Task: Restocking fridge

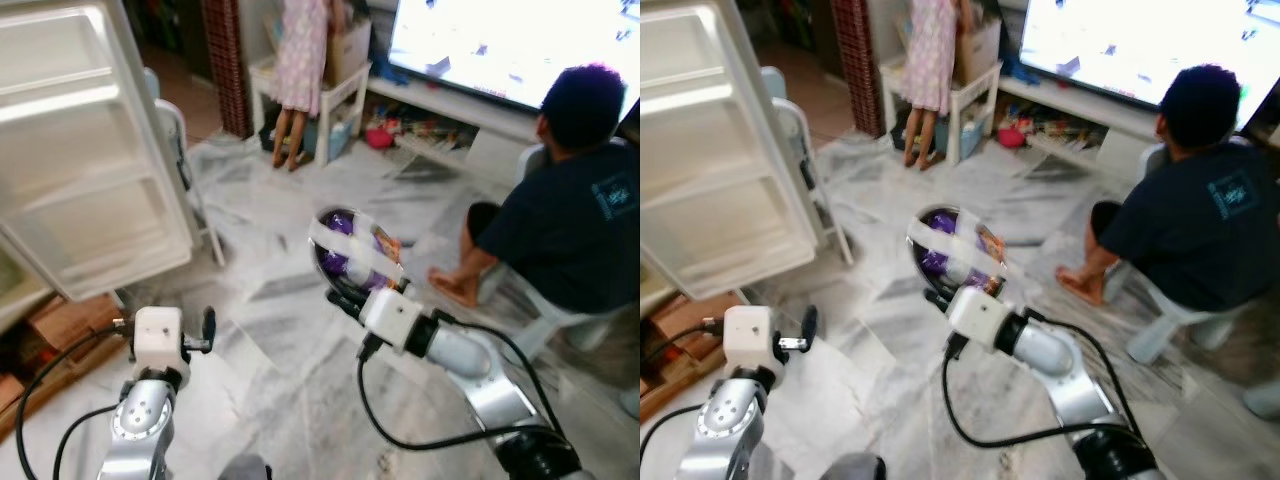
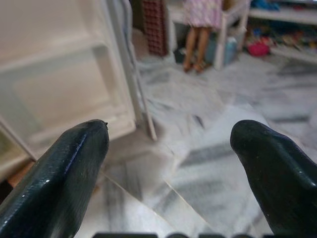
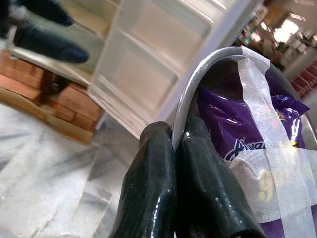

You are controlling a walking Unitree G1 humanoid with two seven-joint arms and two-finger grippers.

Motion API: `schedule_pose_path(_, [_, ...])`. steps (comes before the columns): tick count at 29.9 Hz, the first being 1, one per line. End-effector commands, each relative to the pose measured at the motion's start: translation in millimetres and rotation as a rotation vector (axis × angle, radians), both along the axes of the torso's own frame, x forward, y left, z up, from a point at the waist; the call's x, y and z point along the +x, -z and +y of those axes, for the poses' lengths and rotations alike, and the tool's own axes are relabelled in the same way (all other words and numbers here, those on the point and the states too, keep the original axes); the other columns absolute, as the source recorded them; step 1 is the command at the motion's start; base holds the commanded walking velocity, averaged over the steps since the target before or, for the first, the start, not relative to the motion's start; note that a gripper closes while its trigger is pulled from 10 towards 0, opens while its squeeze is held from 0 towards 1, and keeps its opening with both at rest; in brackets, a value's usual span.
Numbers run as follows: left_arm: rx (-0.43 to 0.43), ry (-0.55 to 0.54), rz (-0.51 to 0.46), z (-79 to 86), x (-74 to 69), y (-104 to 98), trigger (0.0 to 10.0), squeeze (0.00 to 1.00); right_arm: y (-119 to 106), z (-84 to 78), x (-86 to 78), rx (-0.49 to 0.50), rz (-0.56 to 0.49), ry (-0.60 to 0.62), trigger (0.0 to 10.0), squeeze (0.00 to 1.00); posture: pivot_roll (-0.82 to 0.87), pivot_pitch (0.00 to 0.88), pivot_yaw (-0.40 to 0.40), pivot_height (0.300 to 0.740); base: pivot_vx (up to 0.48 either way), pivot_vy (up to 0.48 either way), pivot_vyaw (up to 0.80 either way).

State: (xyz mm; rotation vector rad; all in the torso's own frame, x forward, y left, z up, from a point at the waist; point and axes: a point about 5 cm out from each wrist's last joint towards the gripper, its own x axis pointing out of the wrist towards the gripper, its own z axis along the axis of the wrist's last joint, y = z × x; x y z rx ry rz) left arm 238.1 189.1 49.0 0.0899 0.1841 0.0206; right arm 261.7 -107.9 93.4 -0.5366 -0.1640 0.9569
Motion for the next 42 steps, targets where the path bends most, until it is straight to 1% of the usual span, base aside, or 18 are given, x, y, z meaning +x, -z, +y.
schedule_pose_path(1, [-0.002, 0.01, 0.014, -6.1, -1.3, 2, 10.0, 0.0, -4, -5.1, 2.4, -0.005, -0.03, 0.015, 10.0, 0.0, 0.05, 0.0, -0.025, 0.74, 0.0, 0.0, 0.73])
schedule_pose_path(4, [-0.006, 0.029, 0.014, -13.9, -0.8, 3, 10.0, 0.0, -4, -6.8, 2.3, 0.005, -0.029, 0.031, 10.0, 0.0, 0.04, 0.0, -0.023, 0.74, 0.0, 0.0, 0.73])
schedule_pose_path(5, [-0.006, 0.029, 0.014, -13.9, -0.8, 3, 10.0, 0.0, -4, -6.8, 2.3, 0.005, -0.029, 0.031, 10.0, 0.0, 0.04, 0.0, -0.023, 0.74, 0.0, 0.0, 0.73])
schedule_pose_path(6, [-0.007, 0.029, 0.015, -15.6, -2.4, 4, 10.0, 0.0, -10, -7.3, 5.2, 0.112, 0.017, 0.086, 10.0, 0.0, 0.04, 0.0, -0.024, 0.74, 0.0, 0.0, 0.73])
schedule_pose_path(7, [-0.007, 0.028, 0.017, -15.8, -3.0, 5, 10.0, 0.0, -15, -7.3, 7.5, 0.193, 0.046, 0.119, 10.0, 0.0, 0.04, 0.0, -0.025, 0.74, 0.0, 0.0, 0.73])
schedule_pose_path(9, [-0.004, 0.02, 0.018, -15.7, -3.7, 5, 10.0, 0.0, -20, -7.5, 9.9, 0.232, 0.053, 0.135, 10.0, 0.0, 0.04, 0.0, -0.026, 0.74, 0.0, 0.0, 0.73])
schedule_pose_path(12, [-0.012, 0.001, 0.02, -15.8, -4.8, 7, 10.0, 0.0, -21, -6.5, 9.7, 0.153, 0.005, 0.092, 10.0, 0.0, 0.04, 0.0, -0.034, 0.74, 0.0, 0.0, 0.73])
schedule_pose_path(19, [-0.018, -0.027, 0.016, -15.1, -5.4, 6, 10.0, 0.0, -16, -8.5, 5.1, 0.151, 0.036, 0.096, 10.0, 0.0, 0.04, 0.0, -0.039, 0.74, 0.0, 0.0, 0.73])
schedule_pose_path(24, [-0.017, -0.031, 0.019, -15.4, -5.6, 7, 10.0, 0.0, -13, -5.3, 1.6, 0.136, 0.039, 0.08, 10.0, 0.0, 0.05, 0.0, -0.037, 0.74, 0.0, 0.0, 0.73])
schedule_pose_path(30, [-0.005, -0.019, 0.007, -14.6, -2.5, 4, 10.0, 0.0, -13, 0.4, 1.0, 0.133, 0.038, 0.065, 10.0, 0.0, 0.05, 0.0, -0.031, 0.74, 0.0, 0.397, 0.73])
schedule_pose_path(39, [0.0, -0.025, -0.003, -12.6, -3.7, 4, 10.0, 0.0, -10, -3.4, 0.3, 0.123, 0.047, 0.07, 10.0, 0.0, 0.05, 0.0, -0.034, 0.74, 0.0, 0.477, 0.62])
schedule_pose_path(42, [-0.002, -0.029, -0.008, -10.5, -3.5, 3, 10.0, 0.0, -7, -1.6, -0.3, 0.121, 0.053, 0.066, 10.0, 0.0, 0.05, 0.0, -0.034, 0.74, 0.0, 0.428, 0.0])
